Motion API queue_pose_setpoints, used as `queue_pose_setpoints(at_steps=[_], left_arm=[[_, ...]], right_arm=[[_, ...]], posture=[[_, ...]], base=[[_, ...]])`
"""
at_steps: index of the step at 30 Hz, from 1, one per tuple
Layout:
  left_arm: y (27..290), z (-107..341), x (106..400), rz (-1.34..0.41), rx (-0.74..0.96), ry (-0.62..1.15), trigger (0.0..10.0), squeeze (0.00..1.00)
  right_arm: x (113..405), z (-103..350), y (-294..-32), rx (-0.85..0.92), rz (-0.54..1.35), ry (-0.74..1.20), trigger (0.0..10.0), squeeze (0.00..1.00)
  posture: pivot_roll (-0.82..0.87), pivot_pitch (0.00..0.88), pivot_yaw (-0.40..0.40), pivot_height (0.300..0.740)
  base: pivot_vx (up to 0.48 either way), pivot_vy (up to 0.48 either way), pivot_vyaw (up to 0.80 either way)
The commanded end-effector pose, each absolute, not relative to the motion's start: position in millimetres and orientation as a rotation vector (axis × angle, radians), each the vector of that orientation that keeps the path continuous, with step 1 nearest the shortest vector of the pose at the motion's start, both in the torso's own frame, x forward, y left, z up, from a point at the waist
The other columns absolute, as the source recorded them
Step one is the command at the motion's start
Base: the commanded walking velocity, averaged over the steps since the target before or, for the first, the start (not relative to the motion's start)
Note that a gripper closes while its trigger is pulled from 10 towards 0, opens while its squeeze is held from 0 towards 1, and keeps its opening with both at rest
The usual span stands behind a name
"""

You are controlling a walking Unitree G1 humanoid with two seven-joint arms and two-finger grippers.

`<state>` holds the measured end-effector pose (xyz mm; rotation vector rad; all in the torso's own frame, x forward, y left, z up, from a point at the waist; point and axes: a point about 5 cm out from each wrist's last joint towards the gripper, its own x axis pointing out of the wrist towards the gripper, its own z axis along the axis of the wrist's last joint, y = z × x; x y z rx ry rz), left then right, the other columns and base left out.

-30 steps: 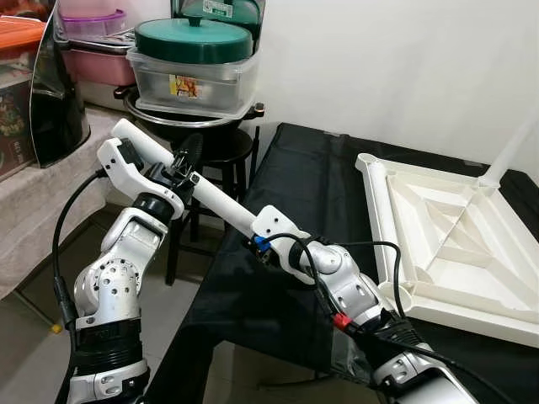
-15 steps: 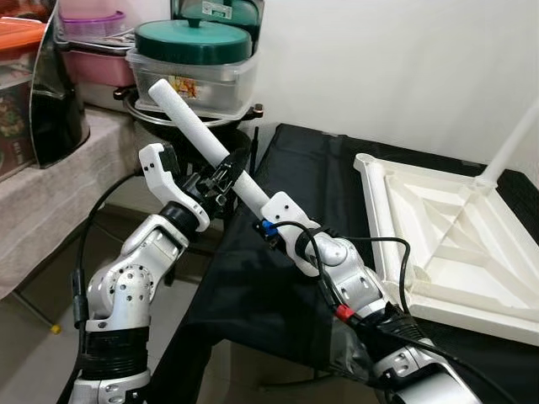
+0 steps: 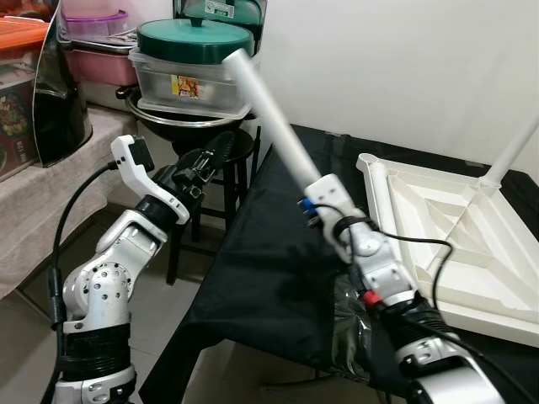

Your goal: Building children table

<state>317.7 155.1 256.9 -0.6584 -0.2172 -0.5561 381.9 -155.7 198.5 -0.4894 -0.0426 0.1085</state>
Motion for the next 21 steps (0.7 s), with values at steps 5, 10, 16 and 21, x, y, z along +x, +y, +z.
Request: queue_pose_setpoints(at_steps=[5,10,16,21], left_arm=[[158,244,318,-0.523,-0.603,-0.174,10.0,0.44],[156,230,319,-0.484,-0.492,-0.127,10.0,0.0],[146,206,316,-0.443,-0.286,-0.067,10.0,0.0],[146,200,314,-0.429,-0.23,-0.061,10.0,0.0]], right_arm=[[378,223,-168,-0.333,0.052,-0.193,0.0,0.0],[367,235,-166,-0.191,0.099,-0.295,0.0,0.0],[348,223,-157,-0.091,0.144,-0.277,10.0,0.0],[340,216,-157,-0.053,0.138,-0.24,10.0,0.0]], posture=[[0.07,0.0,-0.113,0.74],[0.07,0.0,-0.11,0.74],[0.06,0.0,-0.1,0.74],[0.06,0.0,-0.1,0.74]], base=[[0.0,0.0,0.0],[0.0,0.0,0.0],[0.0,0.0,0.0],[0.0,0.0,0.0]])
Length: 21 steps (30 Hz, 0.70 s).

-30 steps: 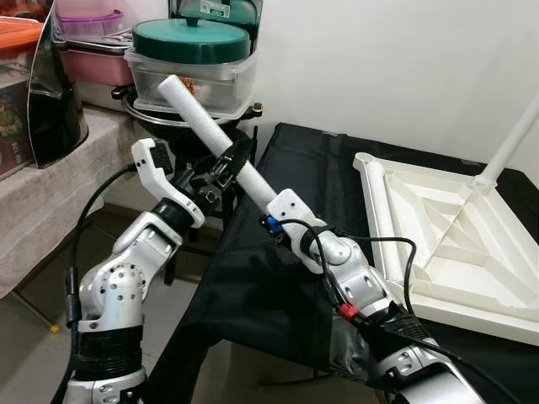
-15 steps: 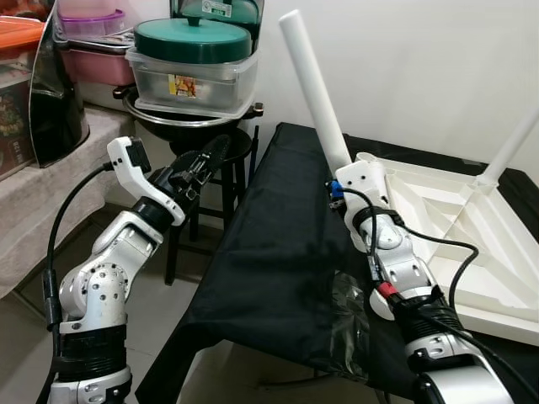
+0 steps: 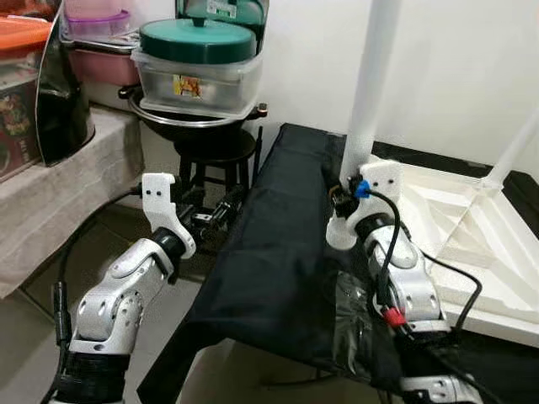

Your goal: Building children table

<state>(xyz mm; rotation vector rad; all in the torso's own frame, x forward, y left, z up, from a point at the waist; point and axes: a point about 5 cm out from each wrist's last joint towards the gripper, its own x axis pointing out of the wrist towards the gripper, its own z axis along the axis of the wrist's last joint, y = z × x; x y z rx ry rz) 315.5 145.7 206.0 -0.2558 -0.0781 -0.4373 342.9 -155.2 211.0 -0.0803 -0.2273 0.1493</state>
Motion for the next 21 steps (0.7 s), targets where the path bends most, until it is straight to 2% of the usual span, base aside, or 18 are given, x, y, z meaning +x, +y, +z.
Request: queue_pose_setpoints(at_steps=[1,7,9,12,21], left_arm=[[146,200,314,-0.429,-0.23,-0.061,10.0,0.0],[148,197,312,-0.42,-0.199,-0.054,10.0,0.0],[148,194,310,-0.409,-0.164,-0.049,10.0,0.0],[146,191,309,-0.401,-0.134,-0.047,10.0,0.0],[145,189,312,-0.388,-0.113,-0.044,10.0,0.0]], right_arm=[[340,216,-157,-0.053,0.138,-0.24,10.0,0.0],[327,209,-160,0.051,0.111,-0.145,10.0,0.0],[317,207,-162,0.166,0.084,-0.088,10.0,0.0],[309,203,-163,0.237,0.037,-0.017,10.0,0.0],[303,200,-161,0.261,-0.042,0.056,10.0,0.0]], posture=[[0.06,0.0,-0.1,0.74],[0.05,0.0,-0.096,0.74],[0.05,0.0,-0.089,0.74],[0.04,0.0,-0.084,0.74],[0.04,0.0,-0.074,0.74]], base=[[0.0,0.0,0.0],[0.0,0.0,0.0],[0.0,0.0,0.0],[0.0,0.0,0.0],[0.0,0.0,0.0]])
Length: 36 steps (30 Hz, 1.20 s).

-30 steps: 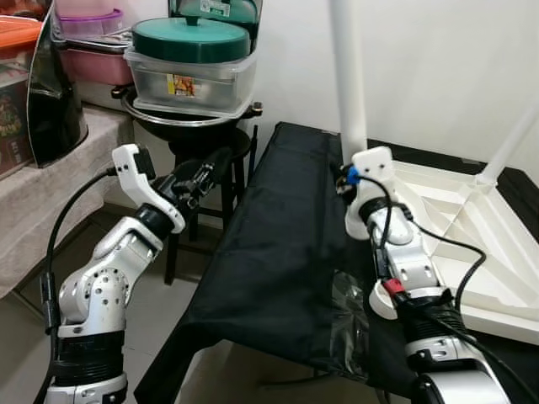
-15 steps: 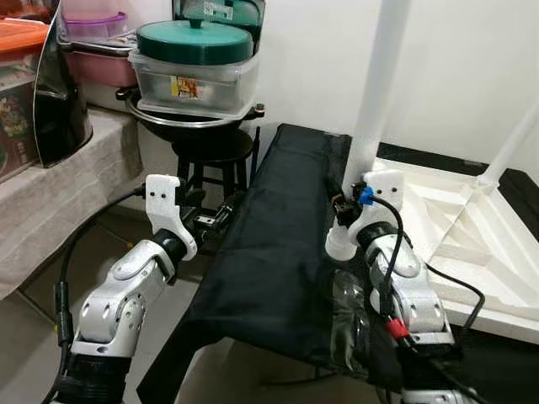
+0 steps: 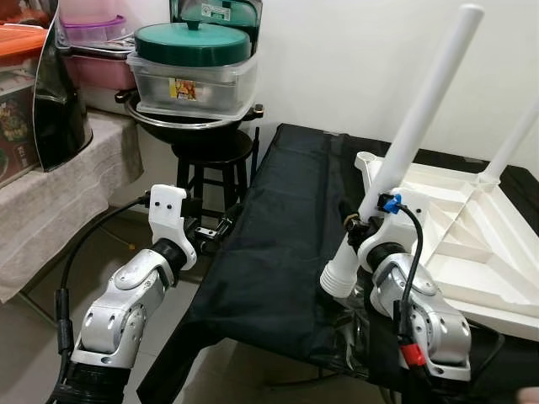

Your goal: Building children table

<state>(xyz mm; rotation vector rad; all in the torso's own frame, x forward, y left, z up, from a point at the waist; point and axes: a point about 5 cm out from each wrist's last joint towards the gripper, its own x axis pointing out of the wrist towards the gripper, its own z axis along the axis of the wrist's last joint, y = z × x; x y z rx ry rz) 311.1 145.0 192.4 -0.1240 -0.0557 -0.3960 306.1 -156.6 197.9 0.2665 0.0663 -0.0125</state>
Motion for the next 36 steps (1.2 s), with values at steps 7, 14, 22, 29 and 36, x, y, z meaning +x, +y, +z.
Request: queue_pose_setpoints(at_steps=[7,14,22,29,36], left_arm=[[147,185,311,-0.373,-0.1,-0.039,10.0,0.0],[148,184,310,-0.366,-0.084,-0.045,10.0,0.0],[146,182,308,-0.395,-0.021,-0.054,10.0,0.0],[145,183,310,-0.405,-0.012,-0.059,10.0,0.0],[142,183,311,-0.41,0.001,-0.067,10.0,0.0]], right_arm=[[303,196,-167,0.311,-0.092,0.04,10.0,0.0],[297,209,-167,0.264,0.01,-0.069,10.0,0.0],[287,209,-158,0.198,0.083,-0.094,10.0,0.0],[286,208,-159,0.178,0.096,-0.105,10.0,0.0],[287,204,-157,0.149,0.107,-0.101,10.0,0.0]], posture=[[0.04,0.0,-0.082,0.74],[0.04,0.0,-0.087,0.74],[0.04,0.0,-0.084,0.74],[0.04,0.0,-0.083,0.74],[0.04,0.0,-0.078,0.74]], base=[[0.0,0.0,0.0],[0.0,0.0,0.0],[0.0,0.0,0.0],[0.0,0.0,0.0],[0.0,0.0,0.0]])
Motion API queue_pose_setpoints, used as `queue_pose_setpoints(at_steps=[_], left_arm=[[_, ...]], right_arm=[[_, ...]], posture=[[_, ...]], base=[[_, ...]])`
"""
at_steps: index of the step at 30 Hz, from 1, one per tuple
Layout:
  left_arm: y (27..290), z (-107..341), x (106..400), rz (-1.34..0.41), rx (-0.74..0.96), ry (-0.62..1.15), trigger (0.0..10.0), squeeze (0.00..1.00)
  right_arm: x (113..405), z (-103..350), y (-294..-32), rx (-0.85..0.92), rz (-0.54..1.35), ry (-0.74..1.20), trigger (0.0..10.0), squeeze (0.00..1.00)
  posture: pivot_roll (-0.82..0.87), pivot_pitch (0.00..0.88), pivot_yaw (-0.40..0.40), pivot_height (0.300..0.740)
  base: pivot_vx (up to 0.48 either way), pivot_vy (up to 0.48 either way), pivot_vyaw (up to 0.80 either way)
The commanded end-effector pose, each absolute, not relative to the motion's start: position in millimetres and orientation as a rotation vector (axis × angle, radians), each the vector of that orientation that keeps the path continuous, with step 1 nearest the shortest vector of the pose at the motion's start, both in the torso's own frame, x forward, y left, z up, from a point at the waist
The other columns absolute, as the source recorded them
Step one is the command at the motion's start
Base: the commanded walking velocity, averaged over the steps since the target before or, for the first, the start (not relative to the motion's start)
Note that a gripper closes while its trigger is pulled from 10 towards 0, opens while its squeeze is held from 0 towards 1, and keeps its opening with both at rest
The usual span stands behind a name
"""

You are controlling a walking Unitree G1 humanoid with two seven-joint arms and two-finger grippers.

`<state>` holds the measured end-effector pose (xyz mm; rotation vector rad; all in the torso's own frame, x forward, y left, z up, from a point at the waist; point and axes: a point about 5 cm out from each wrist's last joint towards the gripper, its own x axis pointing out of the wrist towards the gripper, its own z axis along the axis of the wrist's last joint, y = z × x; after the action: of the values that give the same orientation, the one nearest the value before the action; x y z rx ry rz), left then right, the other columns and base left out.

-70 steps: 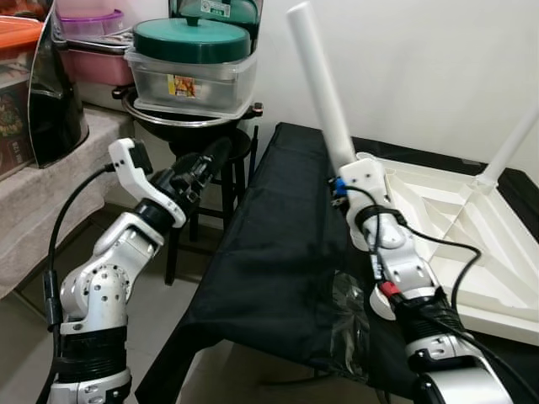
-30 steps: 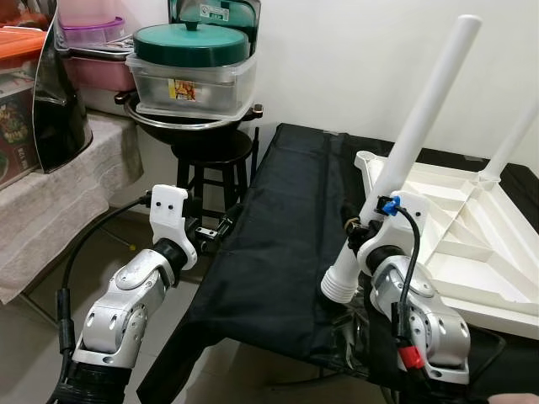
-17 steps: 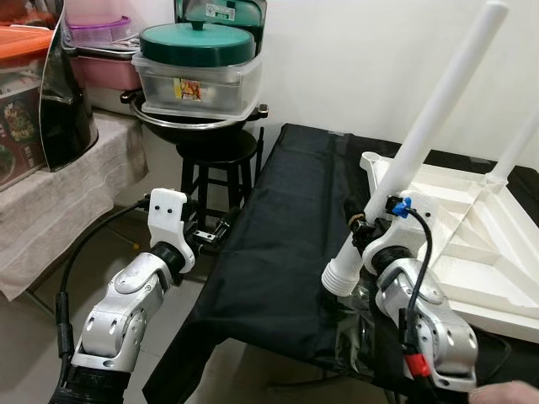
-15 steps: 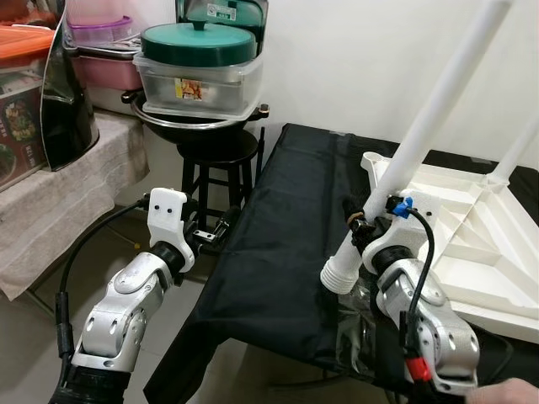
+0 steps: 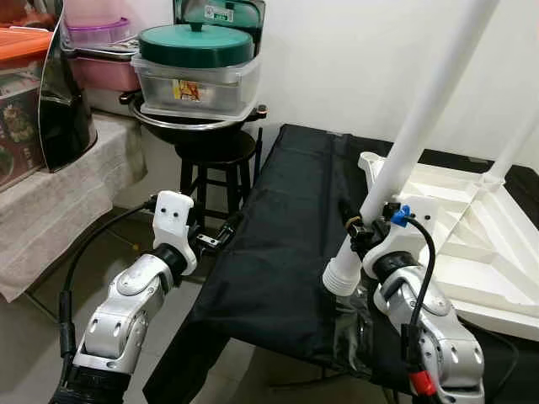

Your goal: Building children table

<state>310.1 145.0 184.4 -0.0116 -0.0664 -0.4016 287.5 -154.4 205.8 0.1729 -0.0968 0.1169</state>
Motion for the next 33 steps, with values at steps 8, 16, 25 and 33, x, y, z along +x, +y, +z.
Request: queue_pose_setpoints(at_steps=[8,16,25,33], left_arm=[[146,185,313,-0.406,0.017,-0.076,10.0,0.0],[147,185,312,-0.411,0.033,-0.073,10.0,0.0],[147,187,314,-0.414,0.015,-0.074,10.0,0.0],[144,188,315,-0.434,-0.006,-0.075,10.0,0.0]], right_arm=[[288,205,-152,0.174,0.112,-0.123,10.0,0.0],[290,205,-155,0.178,0.094,-0.122,10.0,0.0],[291,210,-161,0.174,0.06,-0.137,10.0,0.0],[296,219,-165,0.135,0.039,-0.168,10.0,0.0]], posture=[[0.04,0.0,-0.071,0.74],[0.05,0.0,-0.067,0.74],[0.05,0.0,-0.067,0.74],[0.04,0.0,-0.068,0.74]], base=[[0.0,0.0,0.0],[0.0,0.0,0.0],[0.0,0.0,0.0],[0.0,-0.233,0.0]])
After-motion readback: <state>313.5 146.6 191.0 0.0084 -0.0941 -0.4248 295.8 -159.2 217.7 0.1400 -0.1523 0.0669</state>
